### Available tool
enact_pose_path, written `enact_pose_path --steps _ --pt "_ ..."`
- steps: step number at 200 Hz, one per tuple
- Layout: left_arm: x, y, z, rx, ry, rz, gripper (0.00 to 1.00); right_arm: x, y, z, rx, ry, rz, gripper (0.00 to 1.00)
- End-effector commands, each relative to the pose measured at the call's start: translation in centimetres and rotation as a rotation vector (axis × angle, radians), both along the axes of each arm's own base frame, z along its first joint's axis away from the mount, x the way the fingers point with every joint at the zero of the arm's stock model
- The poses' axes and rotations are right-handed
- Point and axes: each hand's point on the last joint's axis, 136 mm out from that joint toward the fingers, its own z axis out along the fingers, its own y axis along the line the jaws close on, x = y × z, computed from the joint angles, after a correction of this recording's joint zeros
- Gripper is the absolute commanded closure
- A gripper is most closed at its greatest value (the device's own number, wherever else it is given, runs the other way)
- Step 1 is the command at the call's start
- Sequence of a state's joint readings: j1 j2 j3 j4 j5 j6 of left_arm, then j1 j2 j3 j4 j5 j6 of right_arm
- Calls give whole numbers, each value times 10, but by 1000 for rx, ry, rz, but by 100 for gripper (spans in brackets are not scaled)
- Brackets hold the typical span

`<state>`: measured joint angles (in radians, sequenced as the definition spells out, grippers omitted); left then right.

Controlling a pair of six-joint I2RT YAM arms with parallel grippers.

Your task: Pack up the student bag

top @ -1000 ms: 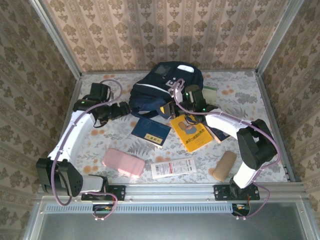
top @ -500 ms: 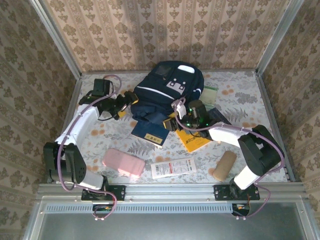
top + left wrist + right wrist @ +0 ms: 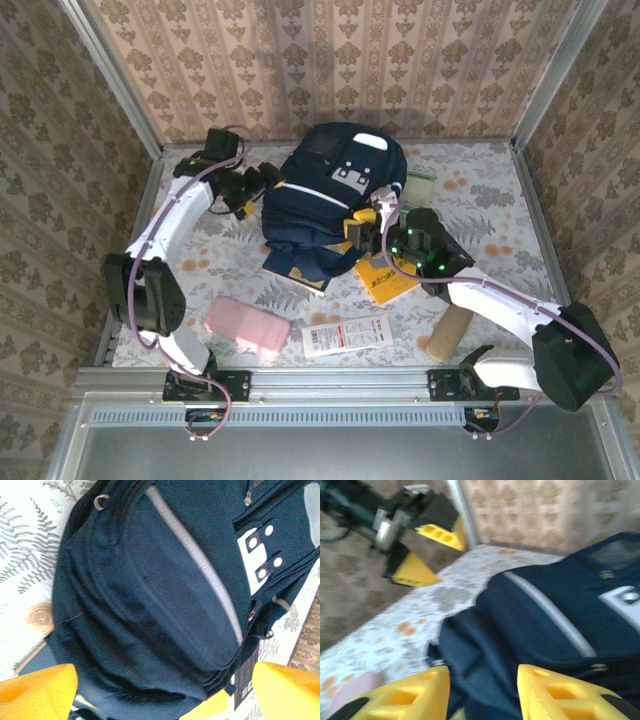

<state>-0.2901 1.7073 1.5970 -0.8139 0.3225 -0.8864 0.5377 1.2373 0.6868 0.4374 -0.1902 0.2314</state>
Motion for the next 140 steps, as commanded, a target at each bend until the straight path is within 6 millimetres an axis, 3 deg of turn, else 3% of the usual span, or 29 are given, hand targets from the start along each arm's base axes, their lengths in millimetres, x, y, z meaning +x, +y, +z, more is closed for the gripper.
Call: enact_pose_path --steps 1,8,29,46,61,65,104,140 --pt "-13 2 -22 104 175 83 14 22 -48 0 -66 33 -309 74" --pt "-13 -4 -25 107 196 86 17 24 -60 -1 -91 29 -369 76" --pt "-11 -26 -26 80 207 82 20 28 -114 -14 -100 82 -656 68" --pt "-13 -43 -25 74 198 58 21 34 -140 -33 -29 221 -718 69" --pt "-17 -49 -27 100 201 43 21 37 -149 -43 13 283 -715 67" --pt "-26 -59 -28 117 208 13 21 38 -151 -45 22 290 -715 66" --pt "-68 -47 -55 179 364 41 14 38 -154 -51 29 295 -720 61" --pt "-65 -53 -74 124 364 77 17 44 -149 -56 65 305 -713 60"
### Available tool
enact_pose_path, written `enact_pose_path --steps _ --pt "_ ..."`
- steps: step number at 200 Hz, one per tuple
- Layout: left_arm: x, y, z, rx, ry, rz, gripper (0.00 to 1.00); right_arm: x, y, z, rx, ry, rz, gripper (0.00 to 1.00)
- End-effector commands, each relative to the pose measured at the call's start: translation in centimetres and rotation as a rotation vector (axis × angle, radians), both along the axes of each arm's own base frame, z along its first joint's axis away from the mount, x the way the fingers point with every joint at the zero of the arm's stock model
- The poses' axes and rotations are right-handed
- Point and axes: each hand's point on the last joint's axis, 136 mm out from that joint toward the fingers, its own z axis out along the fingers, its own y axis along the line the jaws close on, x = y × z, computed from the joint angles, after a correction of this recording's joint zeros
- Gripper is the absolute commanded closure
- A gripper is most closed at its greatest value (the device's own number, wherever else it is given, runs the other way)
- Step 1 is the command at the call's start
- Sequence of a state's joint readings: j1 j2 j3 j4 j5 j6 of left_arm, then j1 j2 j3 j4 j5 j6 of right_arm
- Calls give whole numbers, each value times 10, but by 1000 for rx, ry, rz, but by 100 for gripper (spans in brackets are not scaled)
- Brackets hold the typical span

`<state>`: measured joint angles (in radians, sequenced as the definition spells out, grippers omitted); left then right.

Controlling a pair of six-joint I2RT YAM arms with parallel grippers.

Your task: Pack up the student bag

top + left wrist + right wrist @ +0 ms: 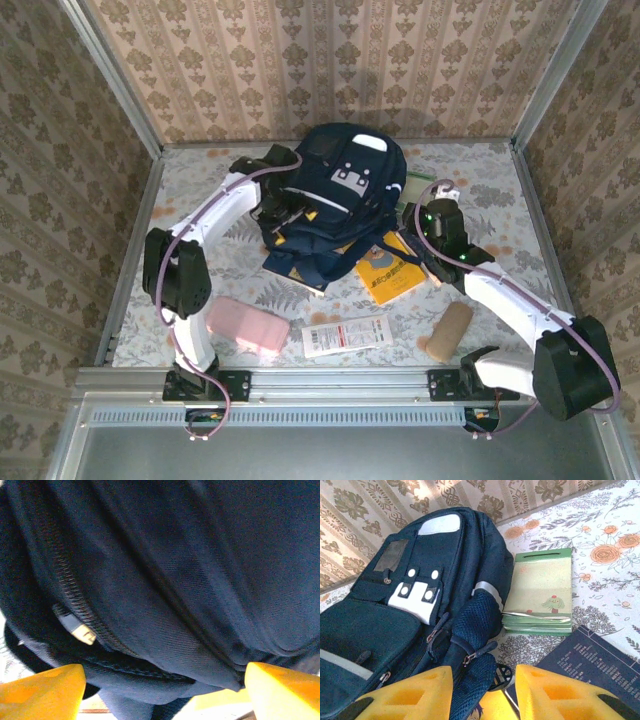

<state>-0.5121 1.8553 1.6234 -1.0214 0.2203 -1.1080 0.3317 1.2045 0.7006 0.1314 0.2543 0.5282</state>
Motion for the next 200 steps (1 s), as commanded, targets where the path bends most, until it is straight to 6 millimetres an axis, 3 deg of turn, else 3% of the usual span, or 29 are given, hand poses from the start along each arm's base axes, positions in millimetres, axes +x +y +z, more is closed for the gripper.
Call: enact_pose_path --steps 1,35,76,118,137,146,162,185,200 --pt "2 1 -1 -27 9 65 18 3 5 -7 43 8 2 60" --pt "22 -8 -9 -23 0 53 26 4 16 -10 77 14 47 60" --pt "42 -7 -23 -22 -21 77 49 4 22 -8 92 12 75 62" --pt "47 12 -41 120 13 110 51 7 31 -4 100 11 112 64" --pt "54 13 -44 142 7 105 65 9 36 -3 92 15 131 65" --pt "57 13 -46 146 5 97 79 9 39 -1 85 16 142 65" --pt "62 14 -42 152 5 90 100 10 43 3 76 13 163 65" --pt "72 16 -19 150 -48 73 100 10 47 10 46 9 199 65" --pt "86 17 11 118 -135 51 100 9 51 16 12 0 240 63"
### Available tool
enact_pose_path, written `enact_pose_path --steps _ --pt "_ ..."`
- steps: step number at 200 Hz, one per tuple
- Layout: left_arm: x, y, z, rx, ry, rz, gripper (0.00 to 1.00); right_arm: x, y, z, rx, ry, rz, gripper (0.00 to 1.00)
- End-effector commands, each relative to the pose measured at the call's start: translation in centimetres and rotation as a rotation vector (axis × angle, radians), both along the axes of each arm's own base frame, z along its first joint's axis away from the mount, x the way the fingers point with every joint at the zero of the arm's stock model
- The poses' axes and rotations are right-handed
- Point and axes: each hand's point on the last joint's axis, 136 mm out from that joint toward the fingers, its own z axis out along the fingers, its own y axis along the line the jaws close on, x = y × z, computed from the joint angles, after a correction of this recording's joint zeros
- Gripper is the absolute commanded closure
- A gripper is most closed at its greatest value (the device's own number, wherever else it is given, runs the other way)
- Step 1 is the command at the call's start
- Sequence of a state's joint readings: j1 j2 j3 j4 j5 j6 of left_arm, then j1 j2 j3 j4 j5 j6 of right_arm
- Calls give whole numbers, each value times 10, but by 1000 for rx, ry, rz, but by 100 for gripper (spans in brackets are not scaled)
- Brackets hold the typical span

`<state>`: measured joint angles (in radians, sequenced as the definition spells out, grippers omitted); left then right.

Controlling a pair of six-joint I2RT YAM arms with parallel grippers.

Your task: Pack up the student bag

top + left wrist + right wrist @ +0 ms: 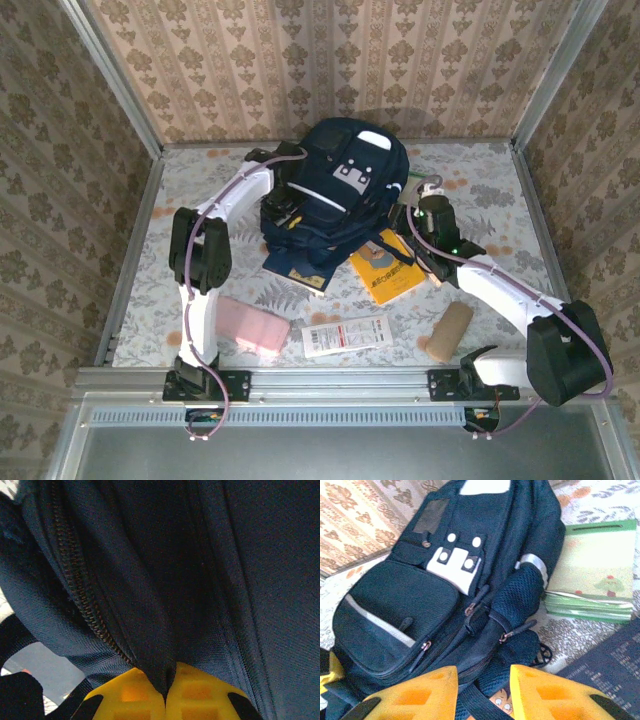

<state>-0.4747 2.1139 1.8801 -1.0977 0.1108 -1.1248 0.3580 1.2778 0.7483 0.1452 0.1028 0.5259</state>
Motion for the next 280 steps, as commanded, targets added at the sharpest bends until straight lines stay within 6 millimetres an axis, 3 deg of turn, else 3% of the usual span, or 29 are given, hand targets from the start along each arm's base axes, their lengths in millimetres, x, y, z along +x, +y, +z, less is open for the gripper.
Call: enact_pose_path --steps 1,21,40,55,82,96,131,151,168,194,229,280 --pt "32 10 48 -9 -162 -32 100 2 11 21 -44 -39 79 63" --pt "44 11 93 -29 -268 -99 100 4 9 29 -107 -65 96 60" --pt "44 16 125 -14 -339 -141 100 8 9 37 -194 -107 133 56" --pt "42 19 139 -19 -380 -153 100 15 12 47 -217 -105 145 51" --pt "39 23 156 -39 -433 -183 100 25 34 59 -236 -50 267 53" --pt "40 29 163 -42 -450 -202 100 30 45 49 -238 20 325 54" --pt "37 34 174 -130 -470 -266 100 36 53 32 -261 147 377 49" --pt "35 43 178 -103 -496 -303 100 44 50 30 -196 196 303 55" --pt "32 45 179 -94 -507 -342 100 48 50 23 -57 306 241 58" --pt "28 53 173 -51 -504 -371 100 60 49 4 175 394 88 47" --pt "26 61 163 -28 -494 -378 100 58 47 -33 401 587 -173 47" --pt "27 64 149 -19 -475 -384 100 59 57 -61 585 678 -264 41"
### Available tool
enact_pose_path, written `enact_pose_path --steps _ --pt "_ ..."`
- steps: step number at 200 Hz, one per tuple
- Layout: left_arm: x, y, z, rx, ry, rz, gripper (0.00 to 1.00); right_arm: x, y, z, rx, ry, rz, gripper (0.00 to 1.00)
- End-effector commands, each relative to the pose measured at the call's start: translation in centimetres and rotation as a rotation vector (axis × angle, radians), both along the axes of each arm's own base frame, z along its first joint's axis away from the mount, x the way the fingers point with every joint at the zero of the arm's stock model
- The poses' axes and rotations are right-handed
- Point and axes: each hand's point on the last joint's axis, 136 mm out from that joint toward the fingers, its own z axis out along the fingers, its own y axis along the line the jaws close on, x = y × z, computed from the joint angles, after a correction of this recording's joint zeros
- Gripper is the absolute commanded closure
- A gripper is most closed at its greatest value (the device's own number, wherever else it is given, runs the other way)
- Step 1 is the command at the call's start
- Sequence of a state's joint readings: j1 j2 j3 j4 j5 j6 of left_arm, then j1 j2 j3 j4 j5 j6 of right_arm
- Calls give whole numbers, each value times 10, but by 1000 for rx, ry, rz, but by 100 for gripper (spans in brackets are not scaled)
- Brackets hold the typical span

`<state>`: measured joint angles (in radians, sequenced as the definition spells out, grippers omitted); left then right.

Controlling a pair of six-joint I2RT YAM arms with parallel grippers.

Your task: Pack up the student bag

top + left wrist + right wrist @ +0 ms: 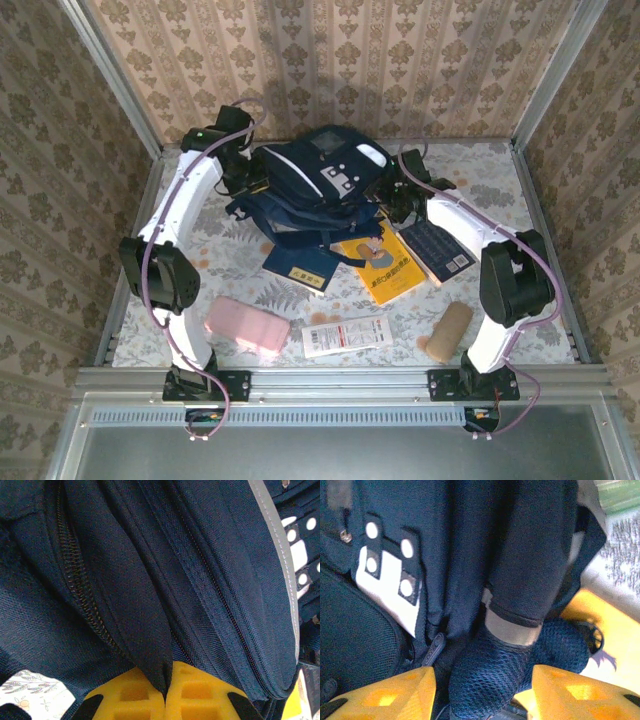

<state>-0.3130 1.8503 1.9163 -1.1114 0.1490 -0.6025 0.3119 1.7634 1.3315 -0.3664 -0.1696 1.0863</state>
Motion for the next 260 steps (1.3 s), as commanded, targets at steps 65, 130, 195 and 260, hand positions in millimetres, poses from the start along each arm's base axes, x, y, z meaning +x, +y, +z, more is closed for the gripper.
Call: enact_pose_path --steps 65,130,195,260 --pt "8 4 14 10 -112 -49 100 29 24 -32 232 126 -112 51" --pt "34 2 -5 29 -116 -68 100 31 23 3 297 47 -166 100" --pt "51 24 10 -222 -105 99 100 15 0 52 133 -81 -125 100" --pt "36 -4 33 -471 -95 70 100 6 2 37 -75 -115 58 100"
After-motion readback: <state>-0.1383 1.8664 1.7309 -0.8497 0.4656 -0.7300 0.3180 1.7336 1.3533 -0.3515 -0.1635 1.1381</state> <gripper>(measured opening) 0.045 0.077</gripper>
